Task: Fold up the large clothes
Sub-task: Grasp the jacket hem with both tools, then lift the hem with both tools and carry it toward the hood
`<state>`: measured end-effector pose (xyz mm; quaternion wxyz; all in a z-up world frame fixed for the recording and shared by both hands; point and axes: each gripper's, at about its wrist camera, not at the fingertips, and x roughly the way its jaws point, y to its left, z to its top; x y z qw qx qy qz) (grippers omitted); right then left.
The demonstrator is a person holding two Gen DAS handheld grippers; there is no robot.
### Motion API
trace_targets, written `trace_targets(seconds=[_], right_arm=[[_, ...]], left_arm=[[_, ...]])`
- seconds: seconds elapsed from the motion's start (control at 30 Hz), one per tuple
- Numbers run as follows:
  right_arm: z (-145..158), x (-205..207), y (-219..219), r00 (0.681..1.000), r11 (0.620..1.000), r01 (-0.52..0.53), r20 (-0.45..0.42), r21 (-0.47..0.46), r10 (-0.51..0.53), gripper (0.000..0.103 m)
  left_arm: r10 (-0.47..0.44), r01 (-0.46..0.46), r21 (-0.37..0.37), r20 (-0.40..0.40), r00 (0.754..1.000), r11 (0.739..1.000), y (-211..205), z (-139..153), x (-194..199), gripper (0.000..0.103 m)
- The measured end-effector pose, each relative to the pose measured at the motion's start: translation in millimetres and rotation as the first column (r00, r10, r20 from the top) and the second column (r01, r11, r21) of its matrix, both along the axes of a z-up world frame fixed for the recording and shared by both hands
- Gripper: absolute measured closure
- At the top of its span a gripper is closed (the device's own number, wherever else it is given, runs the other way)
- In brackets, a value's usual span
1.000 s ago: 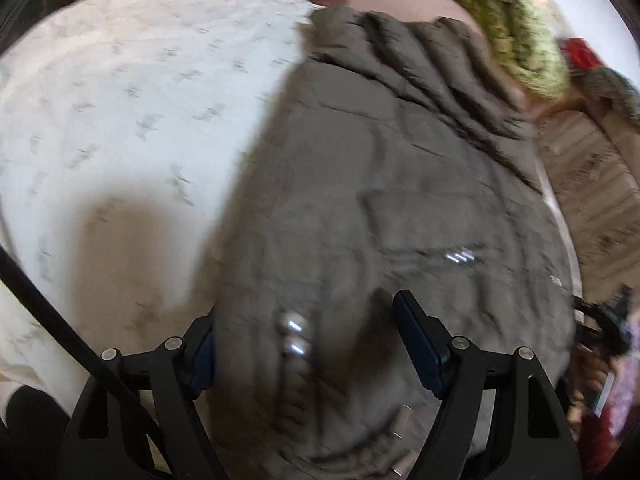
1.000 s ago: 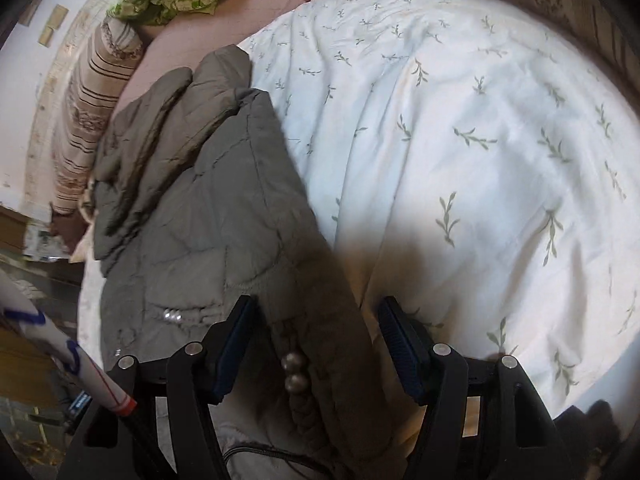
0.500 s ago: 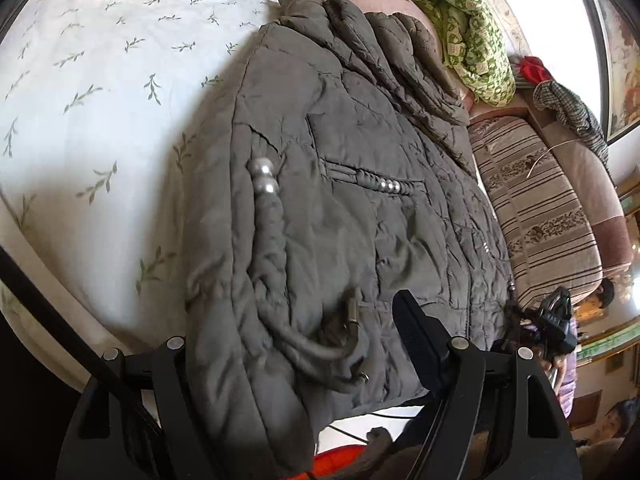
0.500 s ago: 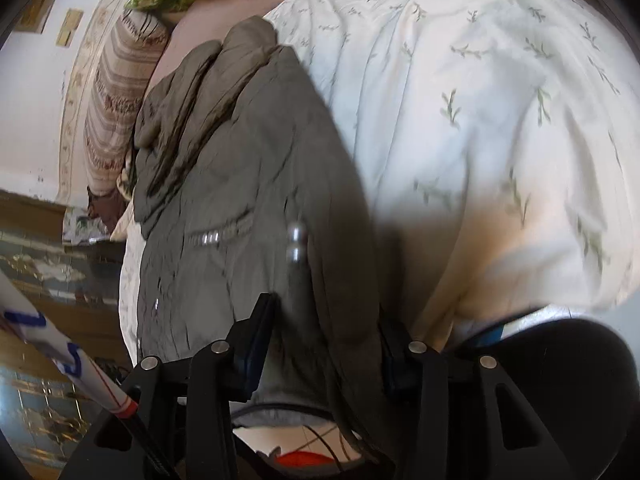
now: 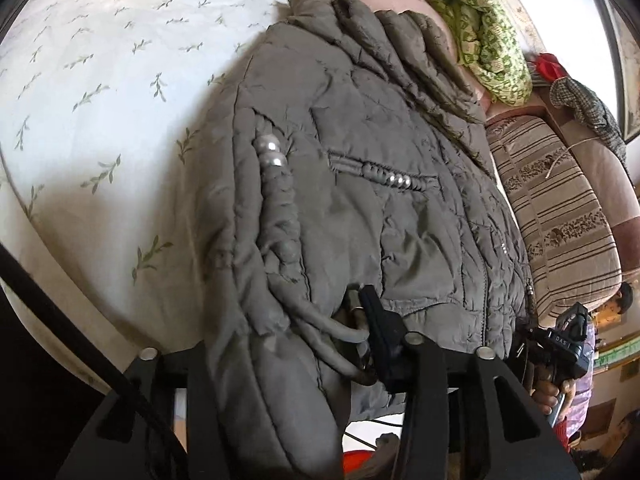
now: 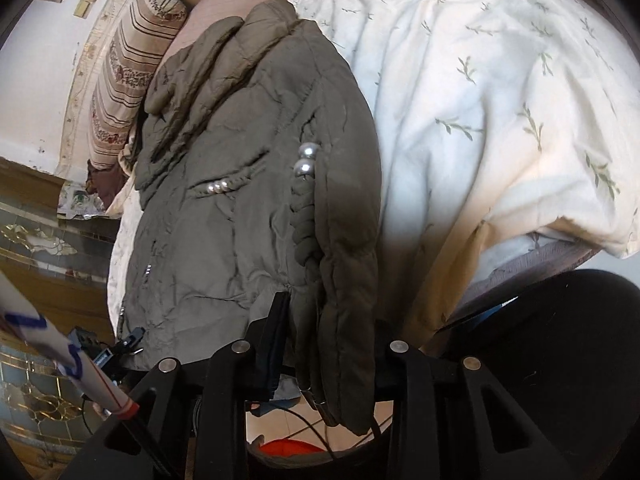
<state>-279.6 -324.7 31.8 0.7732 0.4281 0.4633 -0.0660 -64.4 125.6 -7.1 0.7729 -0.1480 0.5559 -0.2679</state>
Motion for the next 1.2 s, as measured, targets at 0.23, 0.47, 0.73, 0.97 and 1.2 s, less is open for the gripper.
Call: trace_targets(seconds=[0.23, 0.47, 0.73, 0.97, 1.2], right_arm=[[2.9, -7.6, 3.8, 0.999, 0.999, 0.036, 0.014, -0.019, -0.035, 0.078], [32.5, -18.4, 0.1, 0.992, 0.997, 0.054, 0.108, 0.053, -0.059, 0.086], [78.4, -30.2, 6.1, 0.979, 0.998, 0.011, 0.2, 0.066, -0.024, 0.088], [102.1, -37.9, 5.5, 0.978, 0.999, -0.018, 0.211, 0.037, 0.009, 0.088], [117.1, -10.2, 5.1, 0.973, 0.999, -0.046, 0.228, 0.016, 0.041, 0.088]], left_arm=[[0.036, -0.041, 0.114, 0.049, 0.998, 0.993, -3.9, 19.9, -8.7, 0.082], [0.07, -0.087, 0.104, 0.157, 0.985, 0.991, 3.9, 76.0, -21.9, 0.086], [0.069, -0.102, 0.141, 0.226, 0.972, 0.985, 4.3, 117.4, -37.7, 0.087], [0.052, -0.115, 0.245, 0.251, 0.967, 0.963, -10.8, 130.9, -32.7, 0.087], [0.01, -0.129, 0.298, 0.37, 0.929, 0.946, -31.8, 160.0, -28.4, 0.087]])
